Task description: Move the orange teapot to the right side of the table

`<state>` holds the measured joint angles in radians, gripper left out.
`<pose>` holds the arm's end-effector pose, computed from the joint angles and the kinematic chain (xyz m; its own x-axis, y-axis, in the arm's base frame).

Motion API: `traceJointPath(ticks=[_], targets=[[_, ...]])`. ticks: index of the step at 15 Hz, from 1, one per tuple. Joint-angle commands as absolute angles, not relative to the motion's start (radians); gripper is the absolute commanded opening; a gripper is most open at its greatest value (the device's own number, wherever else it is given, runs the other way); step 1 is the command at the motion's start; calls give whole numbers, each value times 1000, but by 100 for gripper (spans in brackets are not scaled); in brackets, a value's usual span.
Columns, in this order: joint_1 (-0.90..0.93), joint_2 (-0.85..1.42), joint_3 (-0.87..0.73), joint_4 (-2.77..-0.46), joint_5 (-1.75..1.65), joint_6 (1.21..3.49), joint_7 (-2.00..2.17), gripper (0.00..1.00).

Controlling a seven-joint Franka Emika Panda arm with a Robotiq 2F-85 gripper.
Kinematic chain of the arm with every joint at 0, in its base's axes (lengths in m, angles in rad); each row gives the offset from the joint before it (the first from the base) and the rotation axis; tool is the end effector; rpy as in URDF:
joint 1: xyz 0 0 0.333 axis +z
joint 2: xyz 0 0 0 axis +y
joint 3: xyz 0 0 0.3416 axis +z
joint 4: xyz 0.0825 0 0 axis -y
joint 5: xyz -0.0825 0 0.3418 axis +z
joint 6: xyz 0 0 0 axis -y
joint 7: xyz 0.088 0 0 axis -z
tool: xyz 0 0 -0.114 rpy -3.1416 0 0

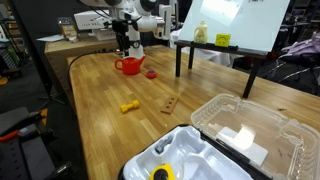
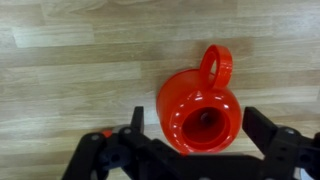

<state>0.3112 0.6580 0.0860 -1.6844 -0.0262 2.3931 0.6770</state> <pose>0.6216 0.2512 0.2655 0.9606 -0.2772 0.0204 -0.2756 -0.9594 -0.0596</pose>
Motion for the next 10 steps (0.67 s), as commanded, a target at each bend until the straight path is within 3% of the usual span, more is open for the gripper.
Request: traceJointPath(ticks=[1,10], targets=[[324,709,86,-1614,-1,2366,629,100],[361,791,83,-1526,-3,2311,587,100]])
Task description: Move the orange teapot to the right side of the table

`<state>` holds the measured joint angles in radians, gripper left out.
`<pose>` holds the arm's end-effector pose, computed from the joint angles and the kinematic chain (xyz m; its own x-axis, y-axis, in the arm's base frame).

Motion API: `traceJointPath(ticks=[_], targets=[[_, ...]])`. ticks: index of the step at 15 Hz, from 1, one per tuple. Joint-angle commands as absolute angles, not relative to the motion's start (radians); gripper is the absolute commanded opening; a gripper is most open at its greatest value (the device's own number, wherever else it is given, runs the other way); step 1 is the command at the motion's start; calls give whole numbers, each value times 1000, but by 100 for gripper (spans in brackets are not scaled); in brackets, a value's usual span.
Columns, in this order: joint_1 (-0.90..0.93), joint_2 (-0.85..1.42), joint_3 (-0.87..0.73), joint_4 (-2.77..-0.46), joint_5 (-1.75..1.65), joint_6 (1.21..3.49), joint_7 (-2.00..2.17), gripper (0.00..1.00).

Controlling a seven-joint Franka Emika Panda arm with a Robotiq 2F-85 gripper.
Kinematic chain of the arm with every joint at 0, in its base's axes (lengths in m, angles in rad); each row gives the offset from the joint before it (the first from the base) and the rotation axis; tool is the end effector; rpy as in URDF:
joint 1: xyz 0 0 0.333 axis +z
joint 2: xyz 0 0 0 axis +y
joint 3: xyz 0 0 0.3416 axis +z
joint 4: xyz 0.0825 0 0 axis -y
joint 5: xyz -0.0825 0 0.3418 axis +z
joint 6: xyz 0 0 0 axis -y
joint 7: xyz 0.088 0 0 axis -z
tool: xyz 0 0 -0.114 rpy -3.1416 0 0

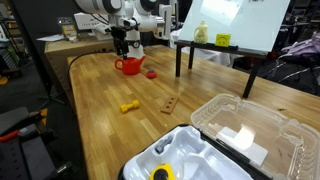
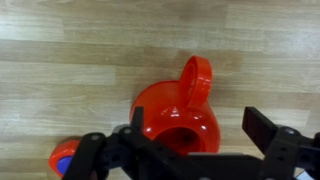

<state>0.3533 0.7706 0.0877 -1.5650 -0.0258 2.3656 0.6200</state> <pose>0.6310 0.2852 0.2337 0.9826 -0.1855 0.0021 -0.1851 -0.9813 -0.0535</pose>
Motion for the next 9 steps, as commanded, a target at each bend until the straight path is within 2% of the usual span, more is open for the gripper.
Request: traceJointPath(ticks=[1,7,8,9], targets=[[363,794,82,-1525,-2,2304,587,100],[365,817,80,-1501,-3,2279,580,100],[364,819,81,-1498,-2,2276,577,90],[364,820,81,-1495,-2,2272,576,74]])
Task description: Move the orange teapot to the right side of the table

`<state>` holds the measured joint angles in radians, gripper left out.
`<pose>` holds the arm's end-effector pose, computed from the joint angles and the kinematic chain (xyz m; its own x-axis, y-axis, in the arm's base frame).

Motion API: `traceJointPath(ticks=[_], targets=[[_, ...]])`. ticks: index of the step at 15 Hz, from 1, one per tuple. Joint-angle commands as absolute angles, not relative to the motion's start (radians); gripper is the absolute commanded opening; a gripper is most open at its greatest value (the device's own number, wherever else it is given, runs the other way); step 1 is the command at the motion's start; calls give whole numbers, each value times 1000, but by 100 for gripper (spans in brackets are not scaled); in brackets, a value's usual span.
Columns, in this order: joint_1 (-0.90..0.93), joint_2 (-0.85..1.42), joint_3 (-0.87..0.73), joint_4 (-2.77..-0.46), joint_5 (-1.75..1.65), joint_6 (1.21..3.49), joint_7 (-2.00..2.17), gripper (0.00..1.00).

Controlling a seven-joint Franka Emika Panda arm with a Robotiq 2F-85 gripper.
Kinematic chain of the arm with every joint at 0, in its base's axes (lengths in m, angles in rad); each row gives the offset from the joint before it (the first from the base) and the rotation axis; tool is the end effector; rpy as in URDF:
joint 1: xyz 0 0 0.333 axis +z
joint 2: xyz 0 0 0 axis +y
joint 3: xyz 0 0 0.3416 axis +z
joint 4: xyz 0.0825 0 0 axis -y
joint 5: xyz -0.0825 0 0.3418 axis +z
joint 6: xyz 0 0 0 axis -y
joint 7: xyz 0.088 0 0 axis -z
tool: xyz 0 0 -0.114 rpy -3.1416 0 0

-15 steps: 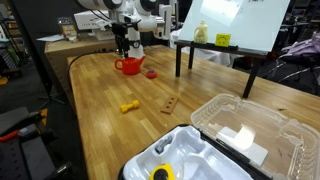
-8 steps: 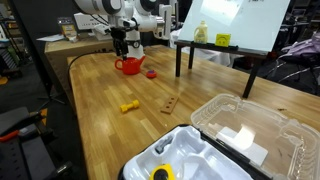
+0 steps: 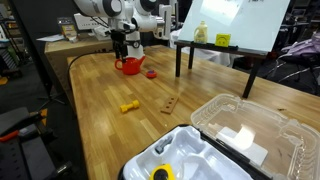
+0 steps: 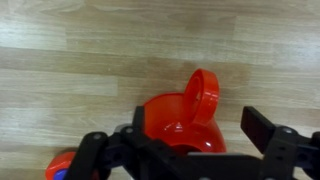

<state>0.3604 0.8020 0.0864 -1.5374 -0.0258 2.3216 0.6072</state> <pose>0.6292 0.2885 0.2189 0.9853 -0.1670 -0.0371 -0.1680 -0.9854 -0.0271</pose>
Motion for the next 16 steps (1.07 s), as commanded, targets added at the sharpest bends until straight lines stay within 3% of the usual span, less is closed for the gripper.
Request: traceJointPath(ticks=[1,10,12,16], targets=[[364,822,81,-1492,-1,2270,576,66],[358,825,77,-1494,7,2261,582,3],[357,821,74,-1498,7,2262,585,1],[349,798,59,-1525,0,2278,581,6]])
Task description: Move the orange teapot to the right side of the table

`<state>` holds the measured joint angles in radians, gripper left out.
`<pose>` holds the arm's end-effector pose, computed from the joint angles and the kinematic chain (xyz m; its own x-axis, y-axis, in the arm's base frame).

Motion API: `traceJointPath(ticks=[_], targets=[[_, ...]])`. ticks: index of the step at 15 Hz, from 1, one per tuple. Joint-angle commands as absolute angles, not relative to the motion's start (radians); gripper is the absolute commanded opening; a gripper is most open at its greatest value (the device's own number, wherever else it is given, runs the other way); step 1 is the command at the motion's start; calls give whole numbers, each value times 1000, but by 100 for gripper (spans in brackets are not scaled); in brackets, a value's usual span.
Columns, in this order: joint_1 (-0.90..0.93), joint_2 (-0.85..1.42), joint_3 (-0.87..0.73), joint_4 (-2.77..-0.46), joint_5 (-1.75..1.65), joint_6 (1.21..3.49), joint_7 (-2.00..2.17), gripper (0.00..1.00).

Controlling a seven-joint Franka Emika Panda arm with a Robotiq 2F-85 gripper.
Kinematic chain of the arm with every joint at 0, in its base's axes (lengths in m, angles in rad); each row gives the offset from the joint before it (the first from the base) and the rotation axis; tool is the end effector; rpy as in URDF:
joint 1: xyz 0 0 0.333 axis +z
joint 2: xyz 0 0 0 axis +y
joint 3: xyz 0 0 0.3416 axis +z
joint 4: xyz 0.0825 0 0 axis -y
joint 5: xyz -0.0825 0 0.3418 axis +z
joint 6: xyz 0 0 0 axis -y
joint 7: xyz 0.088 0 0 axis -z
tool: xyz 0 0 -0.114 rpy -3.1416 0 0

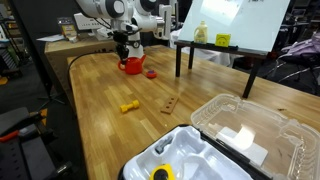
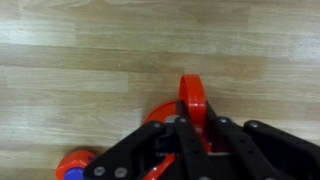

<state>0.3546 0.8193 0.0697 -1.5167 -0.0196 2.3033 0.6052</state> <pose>0.6364 0.2768 0.2128 0.9812 -0.1872 -0.0463 -0.1880 -0.9821 -0.0126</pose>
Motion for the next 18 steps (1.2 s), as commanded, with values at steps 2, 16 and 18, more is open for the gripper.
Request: traceJointPath(ticks=[2,16,18], targets=[[342,774,50,-1556,-10,2290,560,4],[291,581,49,-1833,22,2383,499,4],[293,537,64,-1892,27,2414,476,4]])
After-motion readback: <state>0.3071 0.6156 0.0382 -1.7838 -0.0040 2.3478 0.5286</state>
